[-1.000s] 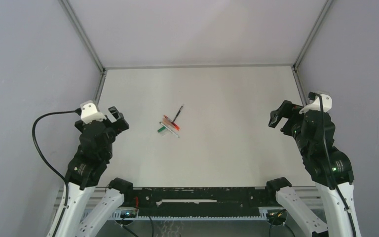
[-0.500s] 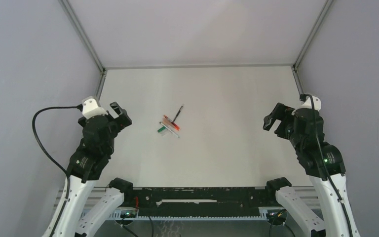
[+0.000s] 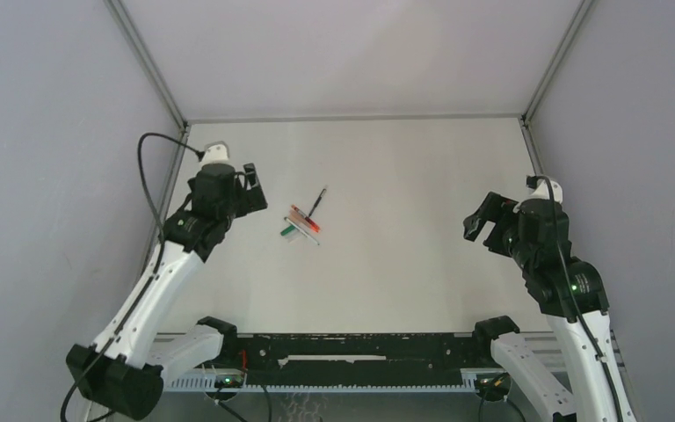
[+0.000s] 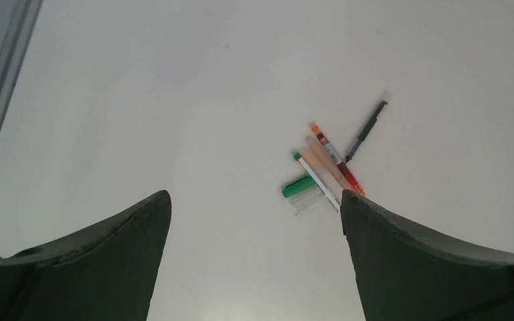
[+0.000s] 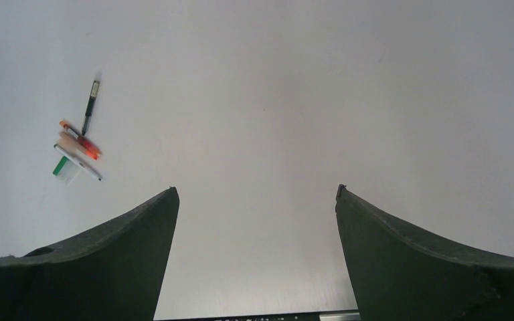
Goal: Insert the pens into the pen caps
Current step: Pick up the pen from the center of the board.
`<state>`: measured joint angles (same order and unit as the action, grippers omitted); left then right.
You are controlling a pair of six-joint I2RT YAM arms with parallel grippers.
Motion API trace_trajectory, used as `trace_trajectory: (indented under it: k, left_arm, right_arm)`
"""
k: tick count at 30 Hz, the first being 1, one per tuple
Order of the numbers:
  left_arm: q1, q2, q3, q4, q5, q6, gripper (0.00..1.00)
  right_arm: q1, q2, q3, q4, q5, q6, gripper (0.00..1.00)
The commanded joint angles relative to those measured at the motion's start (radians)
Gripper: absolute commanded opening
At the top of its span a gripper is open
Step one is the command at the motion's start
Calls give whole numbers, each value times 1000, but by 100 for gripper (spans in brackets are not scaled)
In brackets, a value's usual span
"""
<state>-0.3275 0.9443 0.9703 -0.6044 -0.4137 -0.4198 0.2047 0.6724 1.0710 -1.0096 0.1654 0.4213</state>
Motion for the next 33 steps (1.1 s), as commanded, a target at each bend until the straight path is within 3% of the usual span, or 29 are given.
trace_trajectory:
  k: [1,8,22,33]
  left_arm:
    - [5,161,158,68,166,161,99]
    - [5,378,299,-11,172,151,94]
    - [5,571,316,83,231,-84,84]
    - [5,802,507,98,177,-178,78]
  right_arm:
    - [-9,-11,-33,9,-51,16,94]
    - [-10,-14,-55,9,-135,8,92]
    - [-10,21,-148,78,-330,95,82]
    - [-9,62,-151,116,-305,116,78]
